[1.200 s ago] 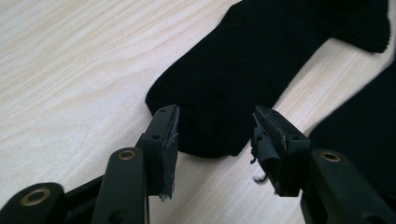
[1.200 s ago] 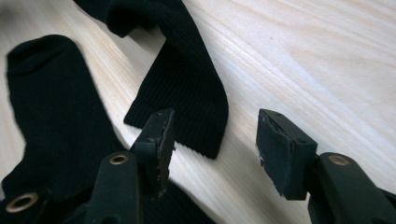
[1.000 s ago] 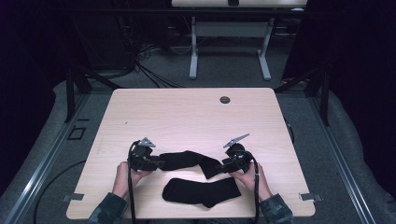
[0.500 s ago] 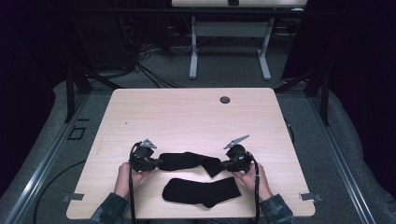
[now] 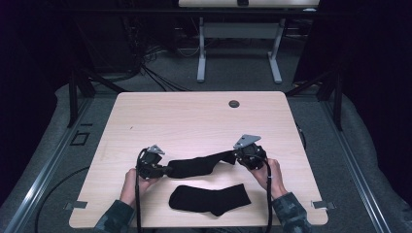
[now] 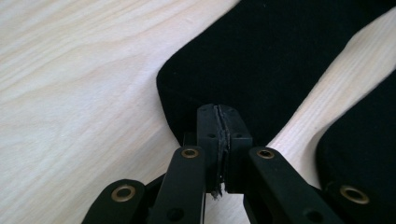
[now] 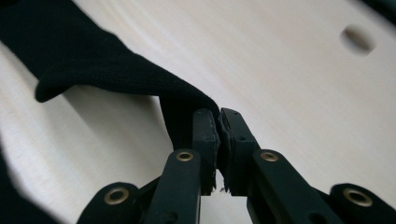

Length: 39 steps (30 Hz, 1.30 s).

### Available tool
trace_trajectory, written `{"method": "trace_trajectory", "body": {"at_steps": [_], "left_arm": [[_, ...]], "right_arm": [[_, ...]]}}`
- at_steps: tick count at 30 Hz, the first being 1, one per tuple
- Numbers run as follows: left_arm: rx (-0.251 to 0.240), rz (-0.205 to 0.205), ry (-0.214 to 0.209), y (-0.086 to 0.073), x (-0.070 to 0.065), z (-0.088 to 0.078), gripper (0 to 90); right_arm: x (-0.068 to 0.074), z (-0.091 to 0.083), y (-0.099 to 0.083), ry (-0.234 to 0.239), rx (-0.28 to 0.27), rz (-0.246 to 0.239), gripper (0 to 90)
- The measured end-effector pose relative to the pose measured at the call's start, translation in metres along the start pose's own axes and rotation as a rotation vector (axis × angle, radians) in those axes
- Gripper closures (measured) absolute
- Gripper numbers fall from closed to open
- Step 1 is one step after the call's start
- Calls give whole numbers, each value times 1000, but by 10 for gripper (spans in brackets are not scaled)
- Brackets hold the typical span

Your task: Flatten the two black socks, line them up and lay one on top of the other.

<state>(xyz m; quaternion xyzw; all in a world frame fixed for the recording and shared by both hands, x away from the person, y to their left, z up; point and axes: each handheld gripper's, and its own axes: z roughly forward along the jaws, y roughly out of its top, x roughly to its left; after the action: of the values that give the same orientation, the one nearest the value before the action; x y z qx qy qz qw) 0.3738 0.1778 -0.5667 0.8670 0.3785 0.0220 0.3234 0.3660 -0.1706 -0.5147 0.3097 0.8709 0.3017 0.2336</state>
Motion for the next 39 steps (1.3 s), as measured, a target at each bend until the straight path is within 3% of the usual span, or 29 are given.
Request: {"method": "trace_trajectory", "body": {"at_steps": [2, 5, 10, 12, 18, 23, 27, 30, 32, 35, 39], "left_arm": [[-1, -1, 1, 1, -1, 1, 880], [3, -3, -8, 0, -1, 0, 880], [4, -6, -17, 0, 0, 0, 878], [5, -5, -18, 0, 1, 0, 877], [4, -1, -28, 0, 1, -1, 837], [13, 0, -61, 3, 3, -2, 640], [-3, -12, -87, 6, 7, -8, 590], [-16, -10, -58, 8, 6, -12, 570], [-20, -8, -27, 8, 6, -13, 559], [-15, -7, 17, 8, 8, -13, 548], [-6, -19, 60, 8, 9, -10, 556]], "right_arm": [[1, -3, 5, -27, -30, -59, 850], [6, -3, 2, 10, -17, -103, 842], [17, 2, -16, 166, 74, -117, 783], [18, 5, -23, 225, 103, -94, 740], [8, 3, -40, 253, 114, -2, 659], [-8, -3, -43, 259, 68, 117, 508], [-20, -3, -41, 256, 56, 215, 475], [-26, -1, -38, 281, 39, 292, 476], [-26, 4, -37, 290, 59, 314, 480], [-20, 15, -35, 310, 117, 320, 519], [-13, 28, -36, 285, 180, 300, 601]]}}
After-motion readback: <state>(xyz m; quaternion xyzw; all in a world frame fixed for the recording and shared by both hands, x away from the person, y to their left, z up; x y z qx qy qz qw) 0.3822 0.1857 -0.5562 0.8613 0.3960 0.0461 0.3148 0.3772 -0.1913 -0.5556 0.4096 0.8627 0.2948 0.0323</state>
